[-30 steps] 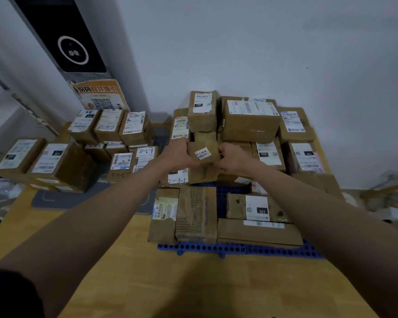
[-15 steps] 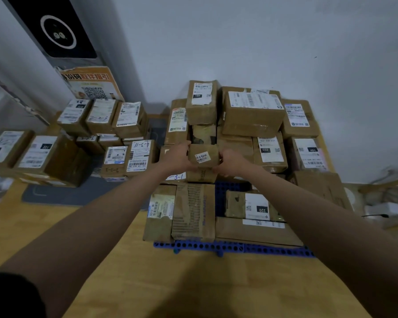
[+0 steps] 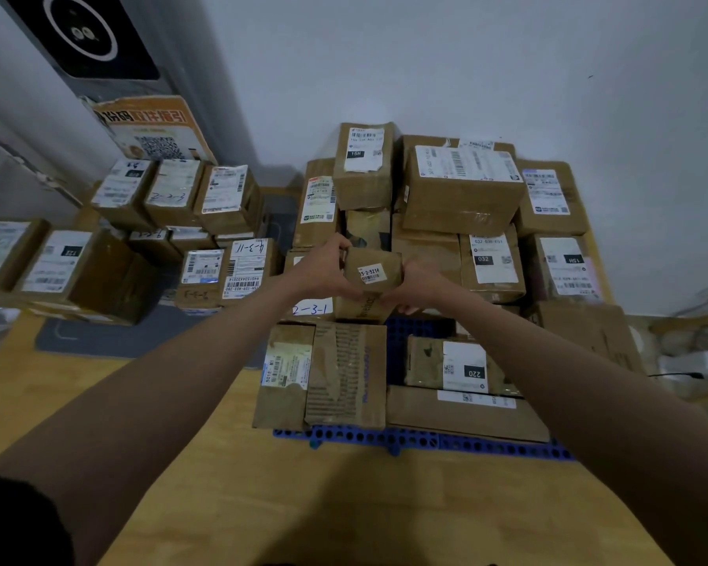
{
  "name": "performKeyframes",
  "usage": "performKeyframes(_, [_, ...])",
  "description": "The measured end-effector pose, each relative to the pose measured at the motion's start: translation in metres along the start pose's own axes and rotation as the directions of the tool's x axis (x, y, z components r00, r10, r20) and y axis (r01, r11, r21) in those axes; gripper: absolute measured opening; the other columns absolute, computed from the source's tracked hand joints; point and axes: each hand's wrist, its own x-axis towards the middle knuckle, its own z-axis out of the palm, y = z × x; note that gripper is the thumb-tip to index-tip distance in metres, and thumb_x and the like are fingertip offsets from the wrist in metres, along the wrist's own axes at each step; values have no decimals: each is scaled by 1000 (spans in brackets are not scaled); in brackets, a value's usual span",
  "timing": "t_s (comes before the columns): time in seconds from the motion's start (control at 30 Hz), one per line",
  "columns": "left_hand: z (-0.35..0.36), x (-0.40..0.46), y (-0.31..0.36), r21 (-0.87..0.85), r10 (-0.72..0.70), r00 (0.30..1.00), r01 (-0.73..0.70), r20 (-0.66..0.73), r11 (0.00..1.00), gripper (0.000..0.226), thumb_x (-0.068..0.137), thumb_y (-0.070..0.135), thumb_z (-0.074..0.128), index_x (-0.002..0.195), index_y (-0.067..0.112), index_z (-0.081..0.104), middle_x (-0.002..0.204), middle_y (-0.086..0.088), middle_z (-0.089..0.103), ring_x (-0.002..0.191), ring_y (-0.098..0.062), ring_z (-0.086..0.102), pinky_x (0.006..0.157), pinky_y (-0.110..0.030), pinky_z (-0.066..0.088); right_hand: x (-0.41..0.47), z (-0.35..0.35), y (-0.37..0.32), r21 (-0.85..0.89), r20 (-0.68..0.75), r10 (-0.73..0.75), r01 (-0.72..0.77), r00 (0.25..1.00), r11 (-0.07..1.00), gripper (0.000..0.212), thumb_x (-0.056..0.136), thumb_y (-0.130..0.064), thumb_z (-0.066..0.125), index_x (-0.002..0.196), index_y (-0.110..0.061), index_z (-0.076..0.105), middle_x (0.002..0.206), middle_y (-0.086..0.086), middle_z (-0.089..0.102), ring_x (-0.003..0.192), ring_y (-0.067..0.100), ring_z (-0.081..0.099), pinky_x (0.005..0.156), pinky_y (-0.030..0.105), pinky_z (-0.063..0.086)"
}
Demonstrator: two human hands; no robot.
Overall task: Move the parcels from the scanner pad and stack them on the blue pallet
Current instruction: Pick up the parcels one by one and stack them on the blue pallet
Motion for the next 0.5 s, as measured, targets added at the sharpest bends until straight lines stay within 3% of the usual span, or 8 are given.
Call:
performKeyframes(0.17, [-5, 0, -3, -12, 15, 999, -15, 35, 1000, 81, 62, 22, 89, 124, 20, 38, 111, -2, 52, 100, -17, 57, 81, -32, 55, 4, -3, -2, 11, 43, -15, 14, 999, 1000, 20, 84, -26, 74, 86, -28, 54, 84, 3, 66, 73, 17, 66, 72, 34, 61])
performKeyframes(0.33, [-12, 0, -9, -40, 16, 997, -13, 76, 999, 79, 63, 19, 89, 121, 23, 35, 107, 2, 51, 91, -13, 60, 67, -22, 52, 7, -2, -8, -46, 57, -56, 59, 997, 997, 17, 83, -28, 74, 90, -29, 59, 85, 5, 68, 71, 18, 68, 67, 34, 62])
performKeyframes(0.5, [-14, -2, -15, -17, -9, 996, 10, 90, 1000, 81, 61, 22, 89, 122, 26, 34, 111, 1, 52, 92, -13, 61, 76, -29, 55, 12, 1, -12, -94, 62, -51, 56, 997, 994, 19, 80, -26, 75, 90, -29, 60, 84, 3, 68, 67, 15, 69, 54, 24, 58])
